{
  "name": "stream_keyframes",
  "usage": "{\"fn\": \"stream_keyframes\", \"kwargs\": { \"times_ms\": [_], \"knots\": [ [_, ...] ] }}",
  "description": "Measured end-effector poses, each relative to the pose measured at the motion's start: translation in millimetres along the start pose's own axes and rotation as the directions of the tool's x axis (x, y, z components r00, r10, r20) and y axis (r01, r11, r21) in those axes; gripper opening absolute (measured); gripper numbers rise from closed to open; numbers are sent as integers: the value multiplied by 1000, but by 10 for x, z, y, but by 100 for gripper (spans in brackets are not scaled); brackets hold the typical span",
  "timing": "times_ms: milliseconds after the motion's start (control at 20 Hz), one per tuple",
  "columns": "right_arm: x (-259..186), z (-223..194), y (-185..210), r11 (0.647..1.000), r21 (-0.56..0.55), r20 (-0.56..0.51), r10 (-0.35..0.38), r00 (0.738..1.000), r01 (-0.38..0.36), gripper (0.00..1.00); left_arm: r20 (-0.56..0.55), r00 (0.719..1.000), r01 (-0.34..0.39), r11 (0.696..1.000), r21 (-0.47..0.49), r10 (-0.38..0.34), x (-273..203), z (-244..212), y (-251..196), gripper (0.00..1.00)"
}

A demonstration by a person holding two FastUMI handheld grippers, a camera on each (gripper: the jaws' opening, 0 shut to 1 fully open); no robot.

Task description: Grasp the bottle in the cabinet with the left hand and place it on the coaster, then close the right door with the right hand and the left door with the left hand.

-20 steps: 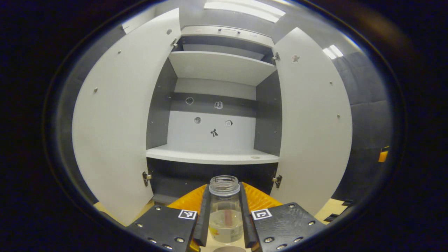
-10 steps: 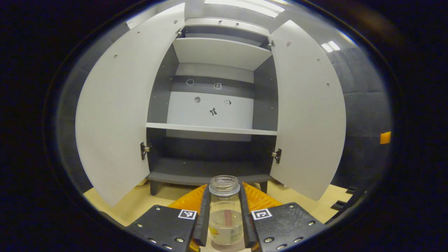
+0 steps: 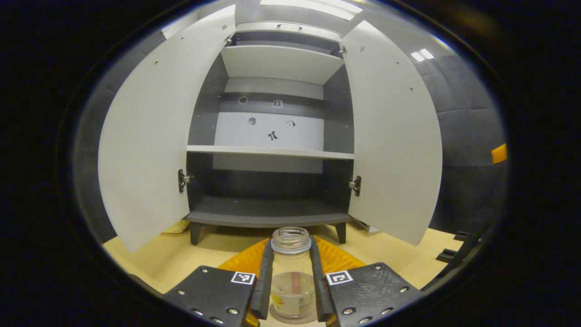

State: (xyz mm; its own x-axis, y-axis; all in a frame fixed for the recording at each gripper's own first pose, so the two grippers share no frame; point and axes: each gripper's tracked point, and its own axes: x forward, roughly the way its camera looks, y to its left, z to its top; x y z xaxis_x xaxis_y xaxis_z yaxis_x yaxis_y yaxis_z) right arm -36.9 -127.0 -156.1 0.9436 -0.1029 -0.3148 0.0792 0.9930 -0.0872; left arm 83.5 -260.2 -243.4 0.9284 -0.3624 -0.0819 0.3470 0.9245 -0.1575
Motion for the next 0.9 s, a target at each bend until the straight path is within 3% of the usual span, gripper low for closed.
{"fn": "stream_keyframes", "kwargs": {
  "times_ms": [450,550,700,750,900],
  "knots": [
    [24,114,10,1000,-2,19,23,1000,-23,97,-21,1000,-11,1000,1,11,-44,-105,-120,47],
    [34,190,-9,1000,6,33,25,999,-25,96,-35,999,-12,1000,17,12,-70,-95,-149,70],
    [63,369,-19,998,37,66,38,997,-41,97,-57,998,4,1000,28,-2,-110,-42,-200,76],
    [79,426,-15,997,51,79,46,996,-50,96,-63,998,1,1000,29,0,-128,-12,-200,87],
    [157,663,8,993,90,120,71,990,-82,97,-71,997,-6,999,48,9,-260,187,-217,87]
  ]
}}
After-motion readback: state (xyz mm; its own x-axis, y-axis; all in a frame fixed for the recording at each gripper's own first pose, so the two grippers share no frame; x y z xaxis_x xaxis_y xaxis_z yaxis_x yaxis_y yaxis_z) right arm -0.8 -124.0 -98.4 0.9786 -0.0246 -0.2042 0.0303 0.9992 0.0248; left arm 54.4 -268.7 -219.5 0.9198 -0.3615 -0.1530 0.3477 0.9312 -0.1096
